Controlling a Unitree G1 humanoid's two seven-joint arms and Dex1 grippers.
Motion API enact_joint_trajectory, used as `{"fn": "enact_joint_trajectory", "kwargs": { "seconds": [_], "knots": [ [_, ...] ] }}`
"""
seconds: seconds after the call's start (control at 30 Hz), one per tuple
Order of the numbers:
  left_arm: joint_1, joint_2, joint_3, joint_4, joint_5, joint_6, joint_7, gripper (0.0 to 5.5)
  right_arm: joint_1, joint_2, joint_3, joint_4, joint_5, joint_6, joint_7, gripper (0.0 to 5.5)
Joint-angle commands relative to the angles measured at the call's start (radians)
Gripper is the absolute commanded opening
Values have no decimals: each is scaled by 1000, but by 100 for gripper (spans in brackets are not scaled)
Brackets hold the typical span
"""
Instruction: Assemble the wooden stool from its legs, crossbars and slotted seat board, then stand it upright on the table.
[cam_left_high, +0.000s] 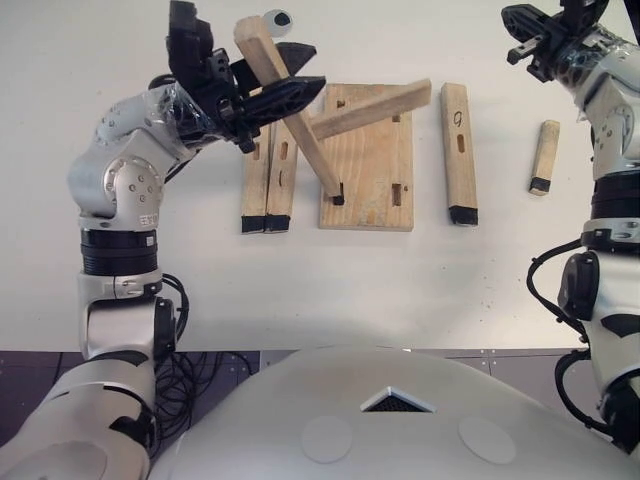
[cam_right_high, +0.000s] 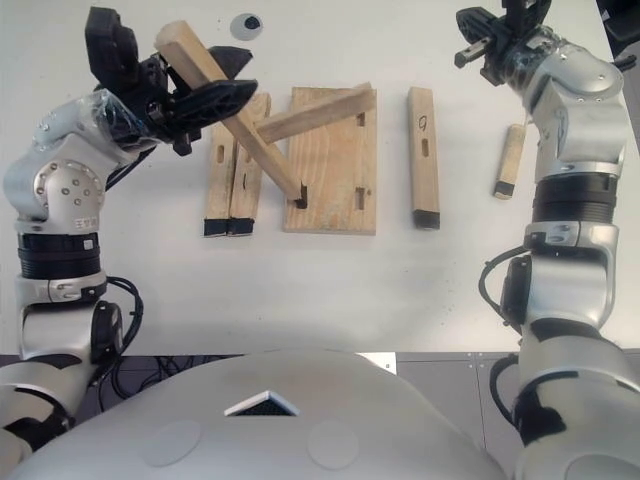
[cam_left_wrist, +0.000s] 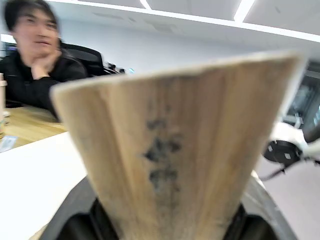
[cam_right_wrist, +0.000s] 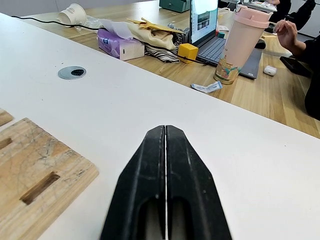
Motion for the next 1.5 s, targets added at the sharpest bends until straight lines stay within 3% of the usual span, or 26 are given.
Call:
{"fn": "enact_joint_trajectory", "kwargs": {
  "seconds": [0.03,0.4,0.63,0.87,1.17,1.27,1.37,1.5],
  "knots": [
    [1,67,-105,-46,113,37,-21,203,36,17,-5,-44,2,24,-3,0],
    [150,90,-179,-242,180,51,129,203,100,35,-86,-147,38,97,-89,0],
    [258,148,-308,-228,331,-28,168,203,112,38,-107,-170,44,120,-97,0],
    [305,142,-178,-122,214,-80,147,203,120,37,-100,-160,39,135,-80,0],
    [134,204,-346,24,344,-57,41,203,115,52,-76,-153,30,129,-60,0],
    [72,174,-410,141,430,-124,74,203,120,58,-75,-157,30,130,-65,0],
    [39,156,-404,169,425,-148,112,203,110,62,-79,-141,26,127,-76,0],
    [27,142,-360,155,392,-138,151,268,119,66,-83,-140,27,123,-85,0]
  ]
}}
